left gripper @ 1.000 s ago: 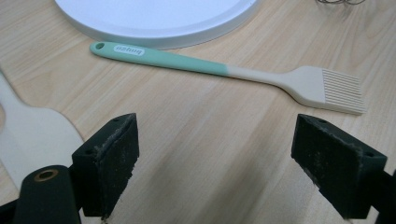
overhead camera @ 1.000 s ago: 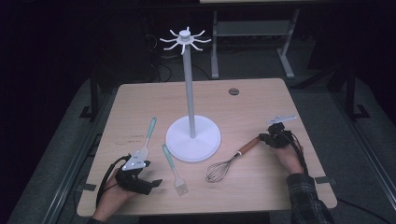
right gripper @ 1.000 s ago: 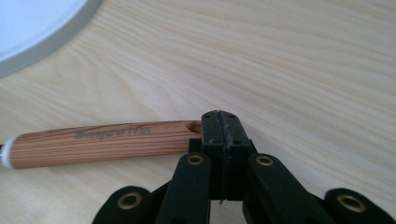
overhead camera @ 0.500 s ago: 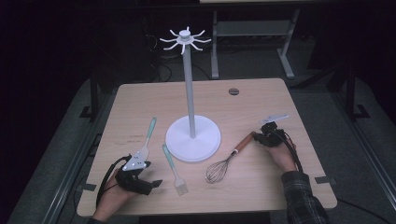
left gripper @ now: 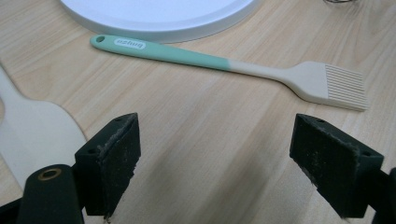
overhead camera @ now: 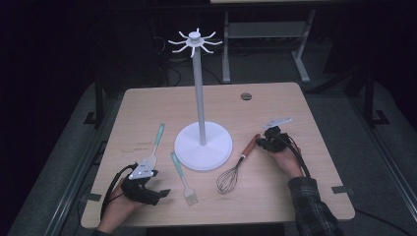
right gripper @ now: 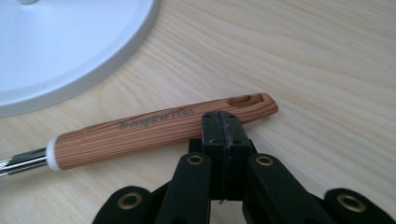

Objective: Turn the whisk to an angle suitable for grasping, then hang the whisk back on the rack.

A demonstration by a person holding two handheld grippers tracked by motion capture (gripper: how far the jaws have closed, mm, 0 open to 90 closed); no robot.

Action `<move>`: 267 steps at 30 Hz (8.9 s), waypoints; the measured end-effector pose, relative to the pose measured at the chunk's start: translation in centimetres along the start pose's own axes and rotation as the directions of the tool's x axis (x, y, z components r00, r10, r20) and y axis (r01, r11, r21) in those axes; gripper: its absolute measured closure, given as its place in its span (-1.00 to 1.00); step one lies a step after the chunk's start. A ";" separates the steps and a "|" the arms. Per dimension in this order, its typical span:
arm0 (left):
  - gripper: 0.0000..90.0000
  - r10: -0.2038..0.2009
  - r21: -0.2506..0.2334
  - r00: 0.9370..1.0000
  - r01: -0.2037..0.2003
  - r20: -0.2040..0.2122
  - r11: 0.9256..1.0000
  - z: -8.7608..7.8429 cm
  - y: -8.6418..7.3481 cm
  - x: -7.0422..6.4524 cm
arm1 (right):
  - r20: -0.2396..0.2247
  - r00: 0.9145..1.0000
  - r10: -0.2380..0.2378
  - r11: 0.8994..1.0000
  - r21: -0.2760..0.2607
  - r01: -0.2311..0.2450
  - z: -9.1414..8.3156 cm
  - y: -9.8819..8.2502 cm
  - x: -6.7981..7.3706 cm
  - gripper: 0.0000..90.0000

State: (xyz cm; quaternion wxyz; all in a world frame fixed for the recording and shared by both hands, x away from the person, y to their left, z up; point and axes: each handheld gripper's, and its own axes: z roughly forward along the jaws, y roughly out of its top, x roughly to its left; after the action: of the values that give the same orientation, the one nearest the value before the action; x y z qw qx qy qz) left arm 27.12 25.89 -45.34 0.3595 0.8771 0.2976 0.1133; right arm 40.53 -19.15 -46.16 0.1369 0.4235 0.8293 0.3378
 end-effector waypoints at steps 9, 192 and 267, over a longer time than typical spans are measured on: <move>-0.65 0.000 0.002 1.000 0.000 0.000 1.000 0.0 0.0 0.0 | -0.035 0.998 -0.042 0.999 -0.007 0.042 0.9 1.2 1.6 1.00; -0.65 -0.021 -0.005 0.999 0.021 0.024 1.000 0.1 0.2 -0.6 | -0.070 0.989 -0.132 0.921 0.360 0.148 -0.3 2.3 -2.2 0.44; -0.64 -0.056 -0.063 0.998 0.057 0.018 0.996 -0.3 0.3 -0.4 | -0.383 0.917 -0.109 0.924 -0.378 -0.048 -13.6 5.8 2.5 0.58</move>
State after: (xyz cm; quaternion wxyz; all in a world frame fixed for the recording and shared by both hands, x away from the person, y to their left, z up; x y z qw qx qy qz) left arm 26.82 25.68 -44.94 0.3927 0.8573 0.3157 0.1056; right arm 35.60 -20.75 -32.10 0.0507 0.2983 0.7650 0.5686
